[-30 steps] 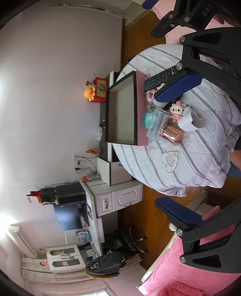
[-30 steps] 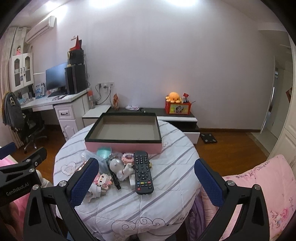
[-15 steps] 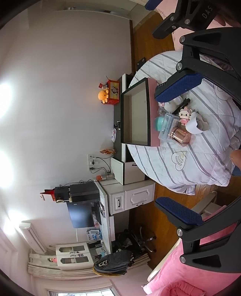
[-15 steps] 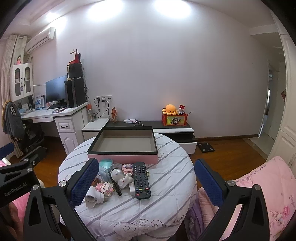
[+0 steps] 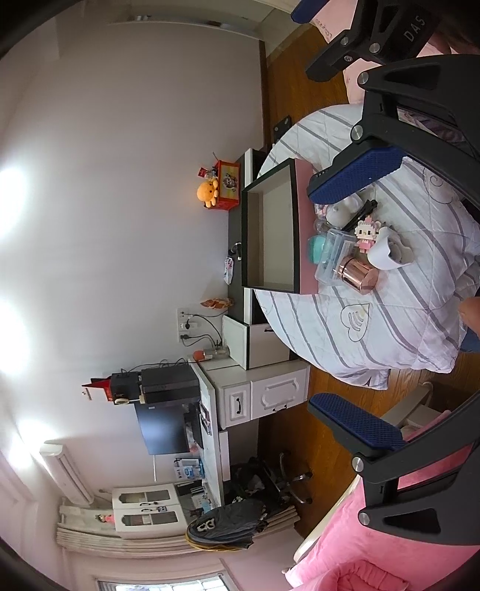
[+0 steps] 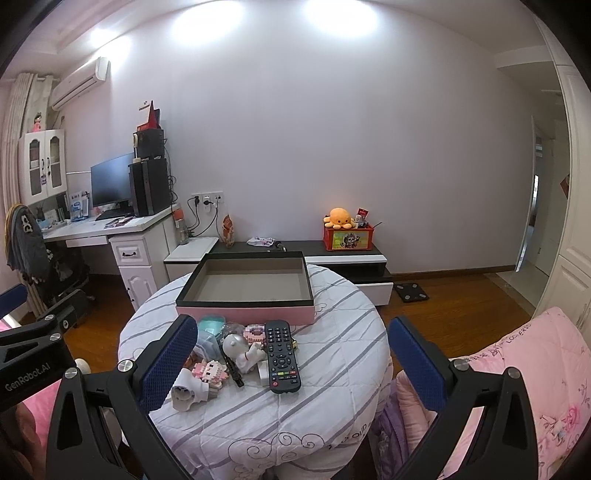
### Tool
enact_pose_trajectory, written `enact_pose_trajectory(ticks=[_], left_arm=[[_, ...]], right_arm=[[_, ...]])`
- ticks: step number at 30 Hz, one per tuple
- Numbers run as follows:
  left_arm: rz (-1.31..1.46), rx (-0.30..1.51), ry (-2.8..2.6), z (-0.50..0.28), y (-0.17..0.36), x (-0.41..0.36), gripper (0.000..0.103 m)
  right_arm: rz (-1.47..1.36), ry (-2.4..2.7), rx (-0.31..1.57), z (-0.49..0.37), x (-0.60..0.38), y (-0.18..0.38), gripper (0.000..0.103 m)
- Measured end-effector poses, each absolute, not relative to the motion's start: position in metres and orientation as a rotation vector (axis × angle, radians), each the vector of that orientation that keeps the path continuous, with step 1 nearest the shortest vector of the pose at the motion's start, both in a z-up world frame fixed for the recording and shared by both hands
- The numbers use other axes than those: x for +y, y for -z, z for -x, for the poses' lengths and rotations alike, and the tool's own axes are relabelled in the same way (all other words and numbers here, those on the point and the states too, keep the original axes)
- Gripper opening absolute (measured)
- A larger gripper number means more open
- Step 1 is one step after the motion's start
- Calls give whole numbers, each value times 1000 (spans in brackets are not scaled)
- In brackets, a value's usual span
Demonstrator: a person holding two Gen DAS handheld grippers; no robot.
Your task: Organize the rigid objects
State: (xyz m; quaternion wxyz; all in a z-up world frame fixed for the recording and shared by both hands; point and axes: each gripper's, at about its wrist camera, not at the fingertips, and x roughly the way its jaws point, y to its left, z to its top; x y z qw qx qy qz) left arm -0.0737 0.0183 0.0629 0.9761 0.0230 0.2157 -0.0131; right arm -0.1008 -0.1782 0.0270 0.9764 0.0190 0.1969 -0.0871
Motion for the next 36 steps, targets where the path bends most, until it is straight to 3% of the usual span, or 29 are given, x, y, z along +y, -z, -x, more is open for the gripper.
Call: enact_pose_trajectory(ticks=[24,36], left_arm=[[-51,510,18,48,-42,17,103],[-17,717,6,-12,38,38,103]], right_arm=[[-20,156,455,78,-173,-15,103],[16,144,634,18,-185,38,103]])
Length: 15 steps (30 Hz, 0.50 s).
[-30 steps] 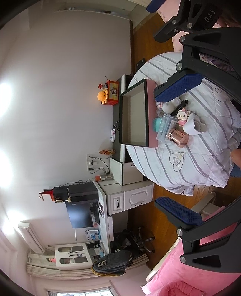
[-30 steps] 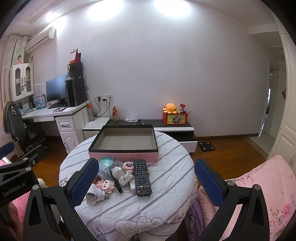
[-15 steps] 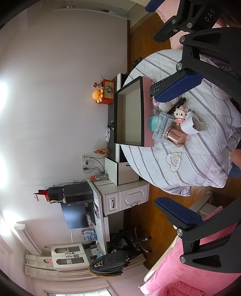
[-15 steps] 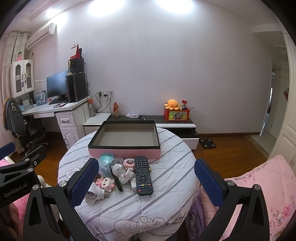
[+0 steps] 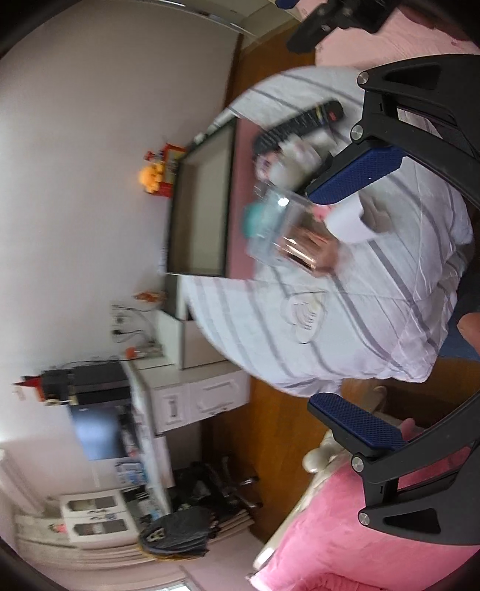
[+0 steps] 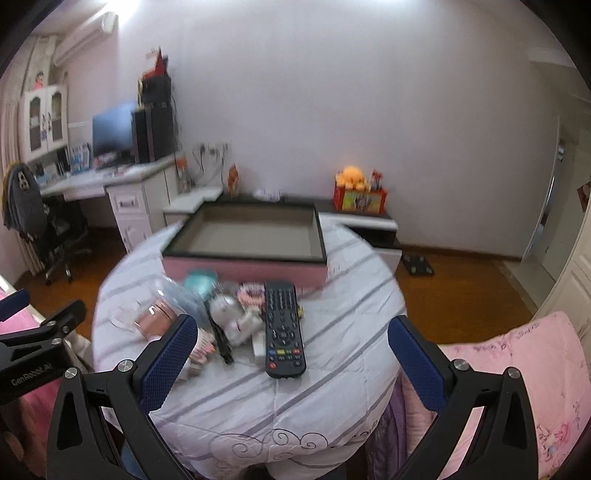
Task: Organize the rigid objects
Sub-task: 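Grasp the rose-gold canister with left tool while right tool grasps the black remote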
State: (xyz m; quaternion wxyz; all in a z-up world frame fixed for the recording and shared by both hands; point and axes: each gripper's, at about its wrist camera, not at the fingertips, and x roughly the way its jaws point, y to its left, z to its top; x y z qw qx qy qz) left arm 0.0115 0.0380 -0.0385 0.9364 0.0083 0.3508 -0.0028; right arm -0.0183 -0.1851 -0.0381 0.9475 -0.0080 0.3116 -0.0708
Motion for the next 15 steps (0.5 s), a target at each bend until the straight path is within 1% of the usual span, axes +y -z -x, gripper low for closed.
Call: enact_pose_trajectory(ticks=[9,12,15], left_arm=[[-49,835,40,-69,88,31,103],[-68,873,62,-86,101,25,103],[-71,922,98,-100,111,20,103]], right_arm=[[6,111,796,-50,-201,95,103],[9,103,827,-63,-204,105,98],[19,96,861,-77,-207,115,98]])
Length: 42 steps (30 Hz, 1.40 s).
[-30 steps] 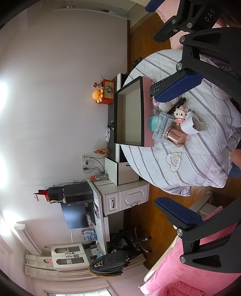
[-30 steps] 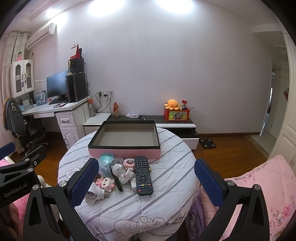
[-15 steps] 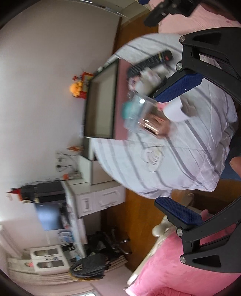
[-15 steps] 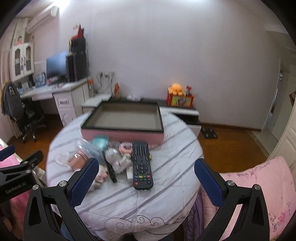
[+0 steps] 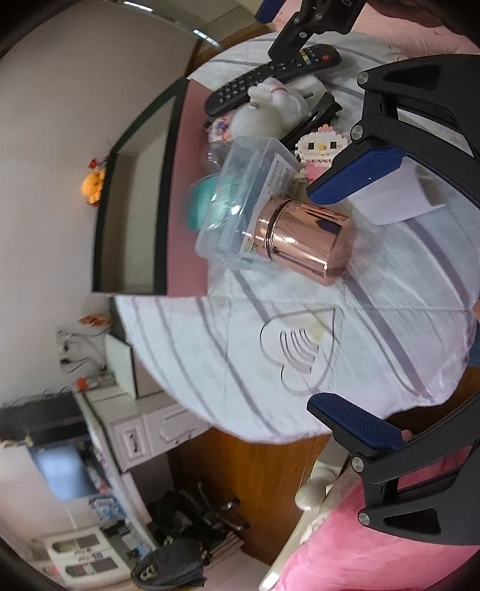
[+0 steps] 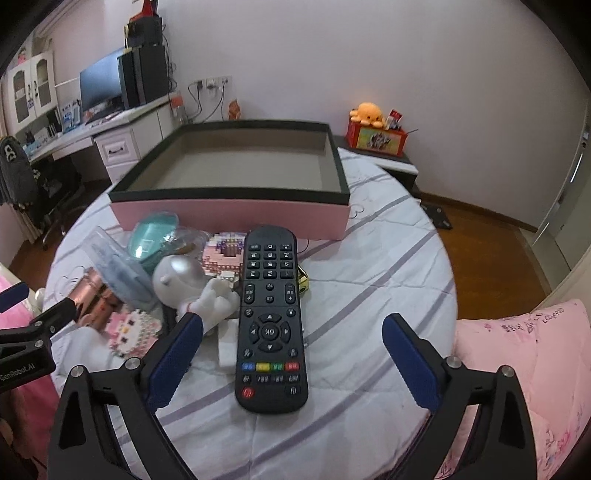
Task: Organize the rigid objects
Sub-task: 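Grasp the rose-gold canister with left tool while right tool grasps the black remote, then carry canister and remote into the pink box and open both tools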
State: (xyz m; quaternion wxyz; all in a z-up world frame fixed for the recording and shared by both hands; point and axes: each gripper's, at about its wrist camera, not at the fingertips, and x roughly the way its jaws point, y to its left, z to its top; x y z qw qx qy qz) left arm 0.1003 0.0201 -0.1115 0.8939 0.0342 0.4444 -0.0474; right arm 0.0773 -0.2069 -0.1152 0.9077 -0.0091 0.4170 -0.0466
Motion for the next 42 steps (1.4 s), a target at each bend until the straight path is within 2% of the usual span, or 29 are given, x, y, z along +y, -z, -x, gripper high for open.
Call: enact_pose_trajectory(ticks=[8,14,17,23,25,27,29,30,31,42], left_arm=[[-85,975,162,-127,126,13,103],[-76,1011,201,-141,137,9,101],[-76,1019,207,-144,141,7,95],[-89,1008,209,-144,144,7,88],[-96,1005,224,-144,143,6,83],[-106,991,226,-142,142,5,66],[-101,986,235,-141,141,5,57],[-92,986,243,-141,141,6,50],[-83,985,251,-141,140,7,47],[7,966,279,-130,133,27,47]], right_arm=[[15,68,910,-98,-209,129,94],[-29,56,934,-107,-220,129,81],[-57,48,945,-107,-226,127,75],[-57,22,971,-109,-229,135,75],[-23,19,984,-112,-224,136,73],[-23,8,995,-116,-222,140,71],[-35,10,1000,-122,-226,144,59],[-41,10,1005,-125,-227,145,49],[-40,16,1012,-128,-228,148,44],[-73,-6,966,-114,-236,138,44]])
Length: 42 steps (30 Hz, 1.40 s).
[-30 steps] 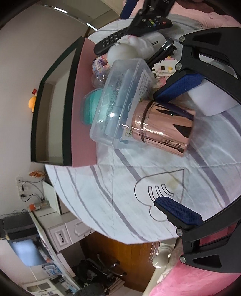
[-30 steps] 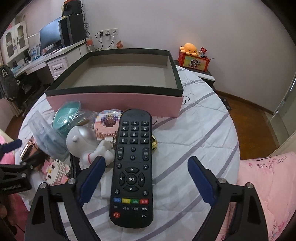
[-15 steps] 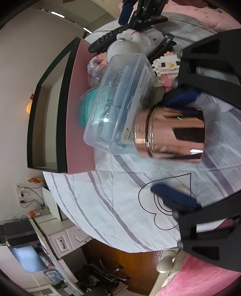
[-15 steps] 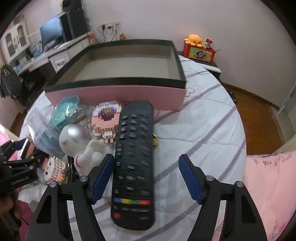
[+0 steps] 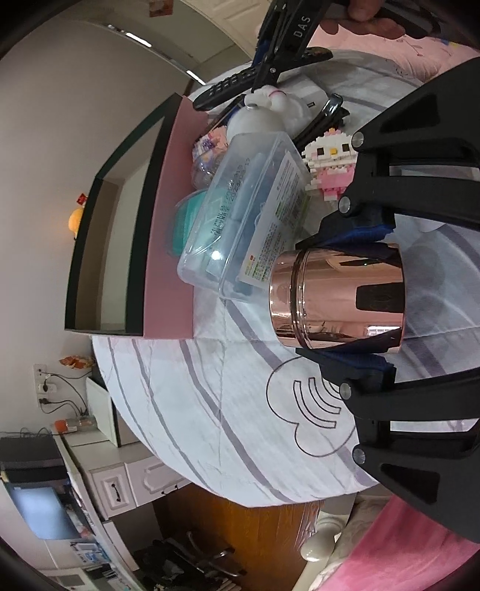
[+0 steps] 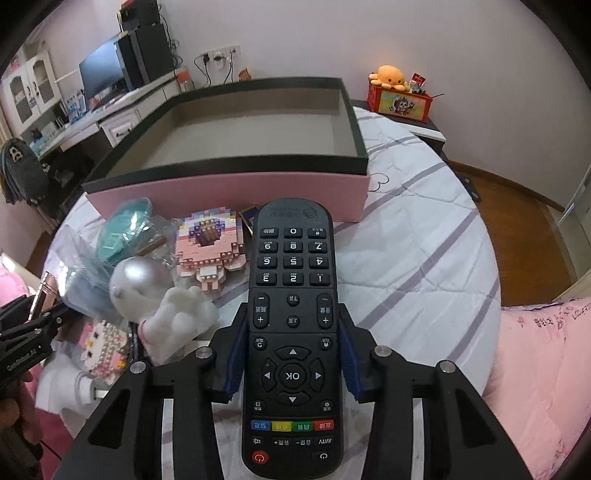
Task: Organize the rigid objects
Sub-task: 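Carry canister and remote into the pink box and open both tools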
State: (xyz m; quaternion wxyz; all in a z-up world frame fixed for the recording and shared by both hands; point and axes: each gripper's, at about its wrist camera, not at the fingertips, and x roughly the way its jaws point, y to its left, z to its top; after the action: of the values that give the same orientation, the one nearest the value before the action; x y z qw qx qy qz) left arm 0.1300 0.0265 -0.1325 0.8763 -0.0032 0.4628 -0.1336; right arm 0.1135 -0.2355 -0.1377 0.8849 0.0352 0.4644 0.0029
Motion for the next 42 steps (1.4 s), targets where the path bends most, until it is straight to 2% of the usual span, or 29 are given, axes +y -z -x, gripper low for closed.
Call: enact_pose_trajectory(ticks=[4,11,16,21,30,39,41,42], left_arm=[[22,950,275,-124,124,30,47],[12,881,300,-127,76,28,47],[-33,798,294,-164,37,8,47],[-52,763,278,-211,21,-13,47],[-80,830,243,-312,52,-60,47],[-97,930,202,-350,89,-72,47],[-117,940,182,-353,90,-74,48],[-124,945,178,-353,91,-74,49]], right_arm=[[-87,-9,938,-106,-238,125,44],[-87,-67,854,-110,-231,79,44],[-57,-92,798,-145,-217,53,44],[-56,-100,790,-194,-208,43,44],[-91,-68,894,-287,-212,78,44],[-75,-33,1037,-330,-211,129,45],[-66,-20,1050,-331,-211,133,47],[-70,-18,1051,-331,-211,134,54]])
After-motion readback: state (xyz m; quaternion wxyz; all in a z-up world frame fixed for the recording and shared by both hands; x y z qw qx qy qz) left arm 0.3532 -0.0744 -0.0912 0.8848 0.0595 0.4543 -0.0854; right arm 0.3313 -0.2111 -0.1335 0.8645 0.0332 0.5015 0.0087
